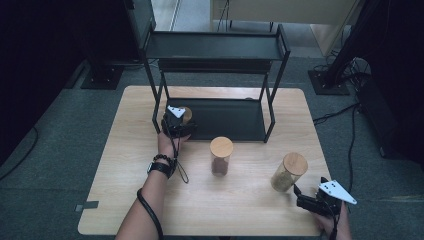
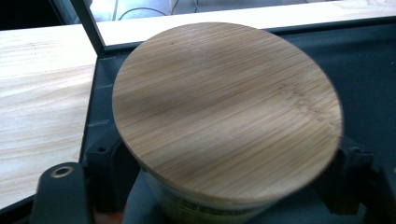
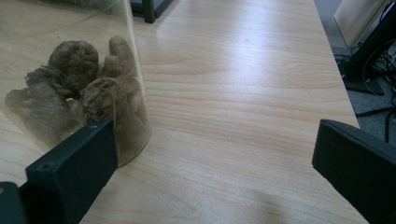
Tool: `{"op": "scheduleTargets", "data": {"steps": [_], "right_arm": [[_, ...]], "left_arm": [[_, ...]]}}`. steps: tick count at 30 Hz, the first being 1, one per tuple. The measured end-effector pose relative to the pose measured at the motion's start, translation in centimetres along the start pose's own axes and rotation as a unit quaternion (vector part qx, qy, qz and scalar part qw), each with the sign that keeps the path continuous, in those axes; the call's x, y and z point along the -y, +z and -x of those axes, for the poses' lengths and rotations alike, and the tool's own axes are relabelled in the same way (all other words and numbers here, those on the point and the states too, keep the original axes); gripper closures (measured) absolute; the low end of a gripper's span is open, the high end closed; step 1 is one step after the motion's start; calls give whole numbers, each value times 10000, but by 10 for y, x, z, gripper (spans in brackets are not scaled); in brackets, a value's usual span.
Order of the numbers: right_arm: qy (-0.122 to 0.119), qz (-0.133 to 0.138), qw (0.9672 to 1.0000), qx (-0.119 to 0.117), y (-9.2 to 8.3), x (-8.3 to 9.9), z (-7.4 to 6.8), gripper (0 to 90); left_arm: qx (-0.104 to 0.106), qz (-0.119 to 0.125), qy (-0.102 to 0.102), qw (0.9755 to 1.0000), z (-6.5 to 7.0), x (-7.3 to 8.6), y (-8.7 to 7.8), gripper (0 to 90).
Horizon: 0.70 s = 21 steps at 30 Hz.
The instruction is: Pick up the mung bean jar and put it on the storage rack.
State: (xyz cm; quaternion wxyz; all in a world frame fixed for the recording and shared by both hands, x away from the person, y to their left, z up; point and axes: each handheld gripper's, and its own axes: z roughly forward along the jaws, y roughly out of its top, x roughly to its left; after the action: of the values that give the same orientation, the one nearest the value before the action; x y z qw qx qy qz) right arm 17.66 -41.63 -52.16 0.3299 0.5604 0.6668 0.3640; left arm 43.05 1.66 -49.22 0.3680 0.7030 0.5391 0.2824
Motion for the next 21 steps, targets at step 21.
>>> {"op": "scheduleTargets", "data": {"steps": [21], "right_arm": [[-88,-27,10000,33,1,0,-2,2]], "left_arm": [[402,70,-146,9991,-5,23,-21,112]]}}
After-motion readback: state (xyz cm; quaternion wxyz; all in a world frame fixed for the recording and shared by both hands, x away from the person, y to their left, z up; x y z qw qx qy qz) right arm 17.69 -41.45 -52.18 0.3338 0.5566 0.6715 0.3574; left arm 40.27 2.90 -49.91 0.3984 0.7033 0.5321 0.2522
